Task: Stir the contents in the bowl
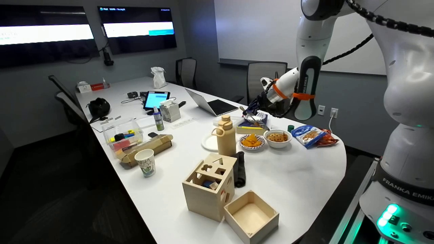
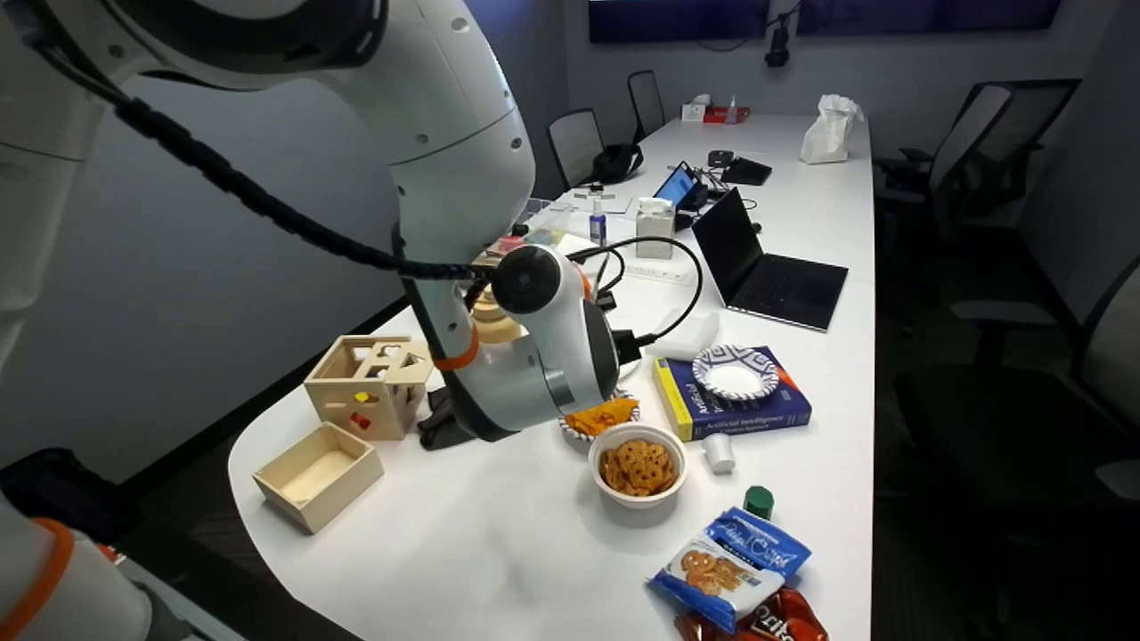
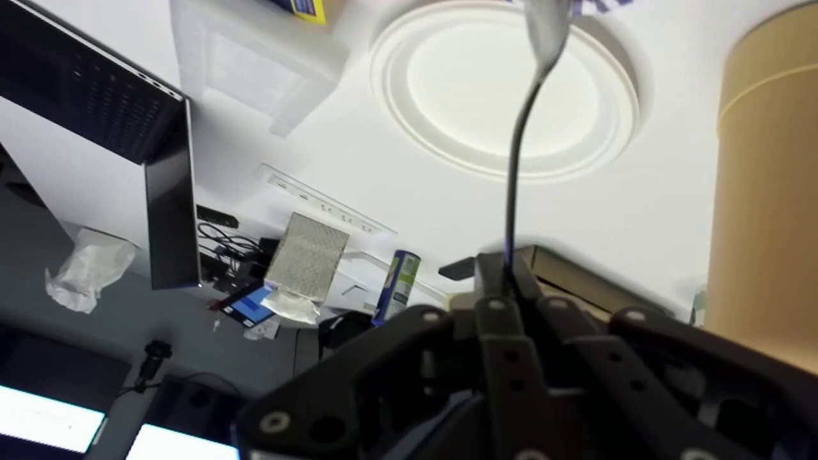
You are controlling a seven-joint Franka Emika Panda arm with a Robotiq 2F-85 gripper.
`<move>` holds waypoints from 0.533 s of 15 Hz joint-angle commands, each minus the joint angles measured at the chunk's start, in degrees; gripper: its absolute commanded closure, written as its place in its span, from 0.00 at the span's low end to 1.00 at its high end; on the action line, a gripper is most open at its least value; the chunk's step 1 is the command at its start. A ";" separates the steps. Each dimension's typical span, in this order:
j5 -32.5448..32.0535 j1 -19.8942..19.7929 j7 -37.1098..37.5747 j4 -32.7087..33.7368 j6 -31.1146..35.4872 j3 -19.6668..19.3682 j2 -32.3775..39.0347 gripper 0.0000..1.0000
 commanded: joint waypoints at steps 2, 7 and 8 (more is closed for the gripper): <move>11.08 3.20 -8.02 -5.80 -9.53 -0.53 -4.22 0.99; 19.77 5.51 -13.63 -3.95 -16.16 0.43 -1.78 0.99; 21.67 6.23 -14.69 -3.85 -17.09 0.18 -1.55 0.99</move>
